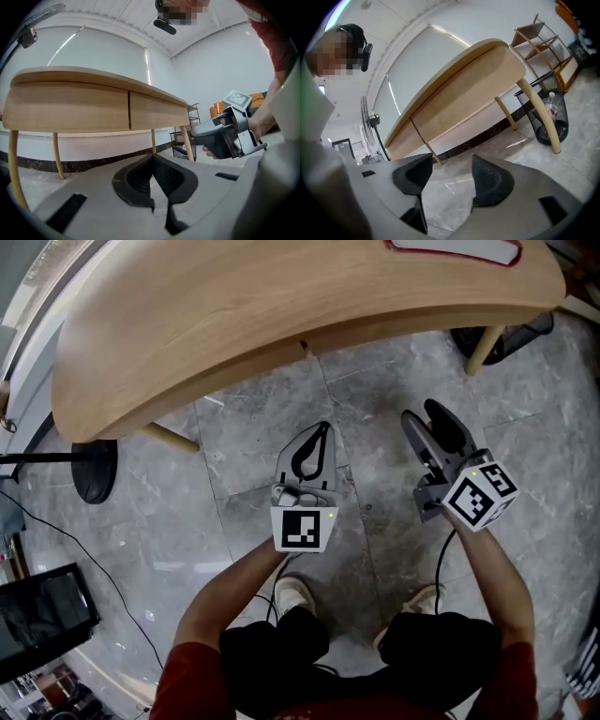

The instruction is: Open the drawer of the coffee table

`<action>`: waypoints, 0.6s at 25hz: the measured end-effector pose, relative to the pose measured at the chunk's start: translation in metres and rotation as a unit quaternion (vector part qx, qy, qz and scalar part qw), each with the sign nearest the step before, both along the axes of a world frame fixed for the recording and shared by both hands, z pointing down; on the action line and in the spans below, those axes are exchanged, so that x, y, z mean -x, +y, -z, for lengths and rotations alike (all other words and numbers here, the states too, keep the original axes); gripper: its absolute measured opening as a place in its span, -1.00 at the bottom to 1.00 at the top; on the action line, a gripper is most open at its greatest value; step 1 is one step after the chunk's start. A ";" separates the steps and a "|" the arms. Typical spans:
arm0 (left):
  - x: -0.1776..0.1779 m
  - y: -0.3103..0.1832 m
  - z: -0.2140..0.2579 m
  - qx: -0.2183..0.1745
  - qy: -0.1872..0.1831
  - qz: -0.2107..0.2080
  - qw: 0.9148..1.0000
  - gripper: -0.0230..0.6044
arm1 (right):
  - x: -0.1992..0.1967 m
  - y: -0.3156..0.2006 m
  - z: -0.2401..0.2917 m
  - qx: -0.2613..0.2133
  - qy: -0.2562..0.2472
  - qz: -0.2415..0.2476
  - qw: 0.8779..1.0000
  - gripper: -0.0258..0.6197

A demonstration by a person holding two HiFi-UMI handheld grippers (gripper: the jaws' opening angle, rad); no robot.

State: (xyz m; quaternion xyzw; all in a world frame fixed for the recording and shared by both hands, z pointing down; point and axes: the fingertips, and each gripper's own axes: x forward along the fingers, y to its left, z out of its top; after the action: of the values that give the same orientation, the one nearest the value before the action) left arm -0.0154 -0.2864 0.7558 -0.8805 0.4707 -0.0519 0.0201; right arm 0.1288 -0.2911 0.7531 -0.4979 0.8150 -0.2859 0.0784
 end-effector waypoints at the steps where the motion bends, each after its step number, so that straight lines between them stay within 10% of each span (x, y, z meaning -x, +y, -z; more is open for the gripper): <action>1: 0.000 -0.001 0.000 0.001 0.001 0.000 1.000 -0.91 | 0.002 -0.005 0.004 -0.002 -0.017 0.003 1.000 -0.17; 10: 0.001 -0.004 -0.005 0.008 -0.010 0.002 1.000 -0.91 | -0.014 -0.068 0.038 -0.029 -0.297 -0.015 0.954 -0.15; 15: 0.004 -0.006 -0.008 0.008 -0.014 0.007 1.000 -0.91 | -0.039 -0.094 0.031 -0.027 -0.416 -0.055 0.907 -0.14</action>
State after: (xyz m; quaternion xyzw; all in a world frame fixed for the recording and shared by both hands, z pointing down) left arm -0.0191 -0.2926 0.7636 -0.8765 0.4762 -0.0679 0.0191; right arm 0.1680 -0.3846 0.7225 -0.3758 0.6871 -0.4399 0.4395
